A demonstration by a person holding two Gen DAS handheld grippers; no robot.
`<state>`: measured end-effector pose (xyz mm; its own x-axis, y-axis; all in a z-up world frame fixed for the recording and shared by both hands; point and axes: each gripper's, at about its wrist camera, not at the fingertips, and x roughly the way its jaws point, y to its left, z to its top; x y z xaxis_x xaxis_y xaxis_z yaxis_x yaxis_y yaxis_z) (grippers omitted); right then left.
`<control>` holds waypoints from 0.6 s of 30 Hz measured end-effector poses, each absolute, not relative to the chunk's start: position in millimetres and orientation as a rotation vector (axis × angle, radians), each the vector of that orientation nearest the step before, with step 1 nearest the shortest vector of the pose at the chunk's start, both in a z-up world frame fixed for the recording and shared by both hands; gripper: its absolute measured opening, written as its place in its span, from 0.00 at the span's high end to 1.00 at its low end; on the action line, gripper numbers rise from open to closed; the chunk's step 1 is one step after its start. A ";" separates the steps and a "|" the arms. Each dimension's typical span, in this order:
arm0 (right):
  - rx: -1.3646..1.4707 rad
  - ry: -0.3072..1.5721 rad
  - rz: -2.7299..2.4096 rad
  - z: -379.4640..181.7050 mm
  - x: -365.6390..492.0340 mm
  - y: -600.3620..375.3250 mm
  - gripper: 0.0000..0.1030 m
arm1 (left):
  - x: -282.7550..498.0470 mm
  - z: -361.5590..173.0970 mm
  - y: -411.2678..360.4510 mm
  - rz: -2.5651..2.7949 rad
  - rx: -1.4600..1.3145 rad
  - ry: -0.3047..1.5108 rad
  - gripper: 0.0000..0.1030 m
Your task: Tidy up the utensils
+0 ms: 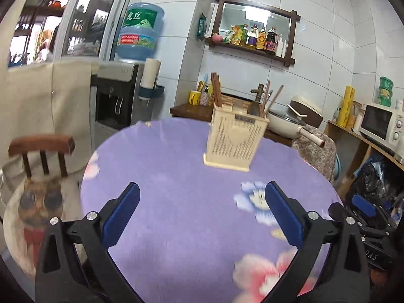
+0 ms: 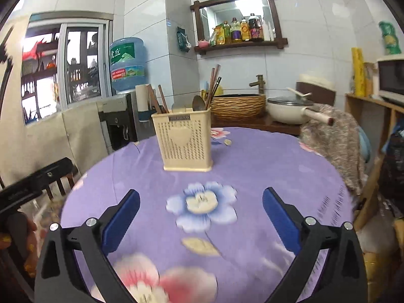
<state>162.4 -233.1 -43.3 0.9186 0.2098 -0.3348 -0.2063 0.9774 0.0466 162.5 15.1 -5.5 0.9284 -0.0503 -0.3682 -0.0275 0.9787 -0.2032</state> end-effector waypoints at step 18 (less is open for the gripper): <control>-0.026 0.232 0.209 -40.5 28.6 -207.1 0.06 | 17.5 -16.1 12.5 -0.018 -0.166 0.251 0.05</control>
